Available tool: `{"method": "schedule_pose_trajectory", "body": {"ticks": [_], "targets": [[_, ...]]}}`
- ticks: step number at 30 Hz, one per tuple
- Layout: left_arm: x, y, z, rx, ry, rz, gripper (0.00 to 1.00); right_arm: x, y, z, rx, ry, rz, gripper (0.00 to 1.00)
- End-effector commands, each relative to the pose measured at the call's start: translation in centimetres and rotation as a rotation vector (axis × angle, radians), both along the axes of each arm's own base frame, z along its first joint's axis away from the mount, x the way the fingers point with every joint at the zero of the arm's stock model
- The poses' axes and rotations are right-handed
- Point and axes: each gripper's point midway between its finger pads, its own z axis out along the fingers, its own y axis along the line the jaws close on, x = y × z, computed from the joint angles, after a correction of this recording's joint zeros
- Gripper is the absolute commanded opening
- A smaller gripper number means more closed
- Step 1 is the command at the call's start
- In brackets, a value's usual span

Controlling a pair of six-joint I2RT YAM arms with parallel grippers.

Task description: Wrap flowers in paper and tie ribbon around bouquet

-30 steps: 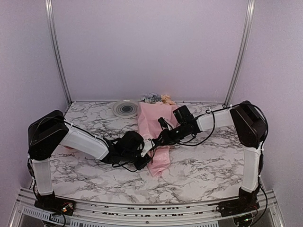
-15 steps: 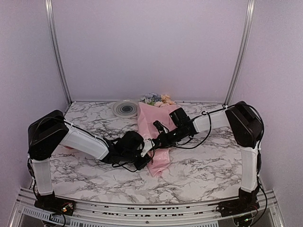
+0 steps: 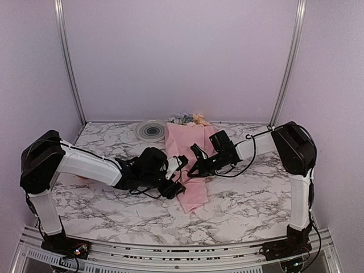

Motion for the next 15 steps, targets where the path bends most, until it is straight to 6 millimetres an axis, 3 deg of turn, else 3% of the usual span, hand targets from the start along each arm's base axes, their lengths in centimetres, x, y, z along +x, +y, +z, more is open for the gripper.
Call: {"method": "schedule_pose_trajectory", "body": {"ticks": [1, 3, 6, 9, 15], "targets": [[0.5, 1.8, 5.0, -0.055, -0.012, 0.078, 0.78, 1.2, -0.2, 0.8, 0.018, -0.032, -0.035, 0.0], [1.3, 4.5, 4.9, -0.011, 0.018, 0.183, 0.71, 1.2, -0.2, 1.0, 0.021, -0.036, -0.037, 0.0], [2.4, 9.5, 3.3, 0.088, 0.076, 0.355, 0.5, 1.1, -0.2, 1.0, 0.024, -0.038, -0.037, 0.0], [2.8, 13.4, 0.8, 0.169, 0.162, 0.492, 0.49, 1.1, -0.2, 1.1, 0.024, -0.04, -0.036, 0.0], [2.0, 13.7, -2.3, 0.212, 0.263, 0.514, 0.61, 1.1, -0.2, 1.2, 0.023, -0.044, -0.037, 0.0]]}}
